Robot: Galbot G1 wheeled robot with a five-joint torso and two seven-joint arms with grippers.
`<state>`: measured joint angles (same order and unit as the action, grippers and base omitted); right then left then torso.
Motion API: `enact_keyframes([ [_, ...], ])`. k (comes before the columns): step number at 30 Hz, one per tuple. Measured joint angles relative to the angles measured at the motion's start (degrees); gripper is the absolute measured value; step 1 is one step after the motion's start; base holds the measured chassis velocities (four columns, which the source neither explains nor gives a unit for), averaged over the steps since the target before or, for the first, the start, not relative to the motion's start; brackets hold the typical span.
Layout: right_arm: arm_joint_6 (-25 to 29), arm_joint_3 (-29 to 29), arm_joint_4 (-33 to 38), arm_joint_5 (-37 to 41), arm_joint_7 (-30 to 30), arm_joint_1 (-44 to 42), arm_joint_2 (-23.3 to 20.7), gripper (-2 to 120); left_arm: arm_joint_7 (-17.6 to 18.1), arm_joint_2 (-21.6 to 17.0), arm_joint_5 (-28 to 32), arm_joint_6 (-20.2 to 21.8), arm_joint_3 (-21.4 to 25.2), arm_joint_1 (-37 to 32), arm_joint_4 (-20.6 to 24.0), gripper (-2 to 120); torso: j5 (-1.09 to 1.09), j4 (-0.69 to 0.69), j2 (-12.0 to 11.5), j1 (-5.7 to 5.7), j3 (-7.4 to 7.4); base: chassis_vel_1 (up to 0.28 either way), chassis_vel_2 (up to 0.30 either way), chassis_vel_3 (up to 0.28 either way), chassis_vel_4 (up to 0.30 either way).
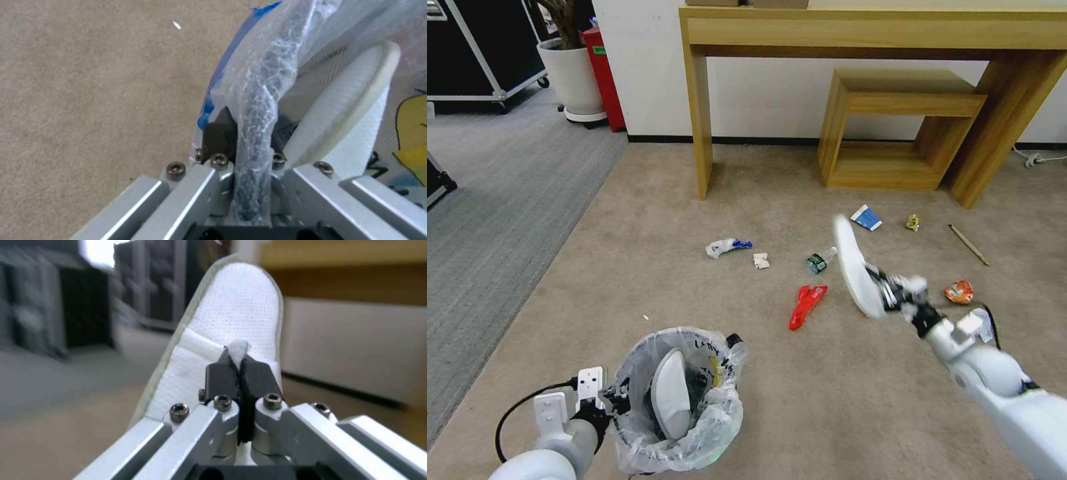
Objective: Pick up the trash bin and place the garbage on the floor into it.
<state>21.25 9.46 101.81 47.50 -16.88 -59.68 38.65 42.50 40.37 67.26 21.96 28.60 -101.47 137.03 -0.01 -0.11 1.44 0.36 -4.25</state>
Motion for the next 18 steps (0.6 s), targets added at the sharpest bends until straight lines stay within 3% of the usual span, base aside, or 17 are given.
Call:
enact_keyframes([
  [5, -2.7, -12.1, 8.3, 6.6, 0.3, 7.6, 0.4, 0, -0.2, -1.9, 3.1, -0.1, 1.0, 1.0, 0.6, 0, 0.0, -0.02, 0.0, 0.0, 0.0, 0.0, 0.0, 0.0, 0.0],
  [7, -3.4, -18.8, 10.1, 9.0, 0.2, 12.5, 1.4, 0, -2.2, -2.4, 3.8, 0.1, 1.2, 1.5, 0.6, 0, 0.0, -0.02, 0.0, 0.0, 0.0, 0.0, 0.0, 0.0, 0.0],
  [11, -3.6, -24.4, 10.0, 10.3, 0.1, 17.9, 3.5, 0, -4.1, -2.5, 4.1, 0.5, 1.1, 2.1, 0.5, 0, 0.0, -0.02, 0.0, 0.0, 0.0, 0.0, 0.0, 0.0, 0.0],
  [13, -3.8, -31.1, 7.7, 12.2, 0.3, 24.6, 7.6, 0, -6.0, -2.8, 4.4, 1.2, 1.0, 2.7, 0.1, 0, -0.01, -0.01, 0.0, 0.0, -0.01, 0.0, 0.0, 0.0, 0.0],
  [18, -4.3, -38.4, 4.6, 13.4, 1.2, 30.3, 11.9, 0, -6.4, -3.2, 6.1, 1.2, 1.5, 3.2, -0.2, 0, -0.01, -0.01, 0.0, 0.01, 0.0, 0.0, 0.0, 0.0, 0.0],
])
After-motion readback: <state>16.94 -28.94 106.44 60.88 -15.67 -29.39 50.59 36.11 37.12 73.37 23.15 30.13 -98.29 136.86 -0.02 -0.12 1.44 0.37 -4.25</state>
